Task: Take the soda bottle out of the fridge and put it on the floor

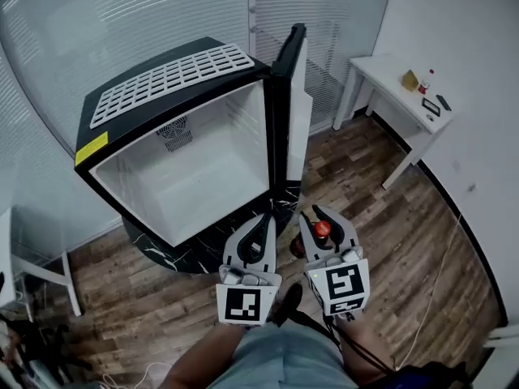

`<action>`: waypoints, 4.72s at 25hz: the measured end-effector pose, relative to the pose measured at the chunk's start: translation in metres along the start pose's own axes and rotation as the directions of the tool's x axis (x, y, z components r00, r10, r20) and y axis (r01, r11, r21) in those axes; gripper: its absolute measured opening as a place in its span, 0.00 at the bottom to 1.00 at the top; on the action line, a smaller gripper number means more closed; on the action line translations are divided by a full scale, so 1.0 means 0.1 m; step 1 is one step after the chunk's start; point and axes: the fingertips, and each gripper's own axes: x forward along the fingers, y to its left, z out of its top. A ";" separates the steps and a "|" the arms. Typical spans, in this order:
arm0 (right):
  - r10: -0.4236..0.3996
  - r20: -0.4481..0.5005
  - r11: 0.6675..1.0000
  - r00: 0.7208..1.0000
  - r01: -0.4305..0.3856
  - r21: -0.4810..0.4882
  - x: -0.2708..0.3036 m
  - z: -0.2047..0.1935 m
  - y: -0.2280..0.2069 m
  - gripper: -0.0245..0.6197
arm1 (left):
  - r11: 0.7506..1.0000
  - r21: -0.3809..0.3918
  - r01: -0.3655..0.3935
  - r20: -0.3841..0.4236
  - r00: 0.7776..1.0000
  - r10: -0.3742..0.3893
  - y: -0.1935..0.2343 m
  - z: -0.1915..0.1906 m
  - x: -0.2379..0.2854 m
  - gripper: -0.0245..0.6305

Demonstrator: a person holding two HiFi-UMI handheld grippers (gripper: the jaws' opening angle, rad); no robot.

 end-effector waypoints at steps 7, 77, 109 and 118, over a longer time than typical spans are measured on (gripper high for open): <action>-0.190 -0.068 0.980 0.980 0.193 0.039 -0.68 -0.29 -0.56 0.20 | 0.978 -0.045 0.202 -0.016 0.979 -0.203 -0.86 -0.08 0.20 0.06; -0.576 -0.427 0.660 0.697 0.705 0.260 -3.67 -5.39 -2.09 0.20 | 0.705 -0.173 0.688 -0.410 0.601 -0.687 -5.17 -3.99 -0.14 0.06; -0.542 -0.524 0.626 0.657 0.732 0.269 -3.43 -7.65 -1.42 0.20 | 0.637 -0.138 0.759 -0.476 0.513 -0.714 -5.15 -6.28 -0.45 0.06; -0.538 -0.540 0.620 0.648 0.737 0.267 -3.43 -8.08 -1.26 0.20 | 0.626 -0.141 0.767 -0.480 0.501 -0.720 -5.12 -6.65 -0.51 0.06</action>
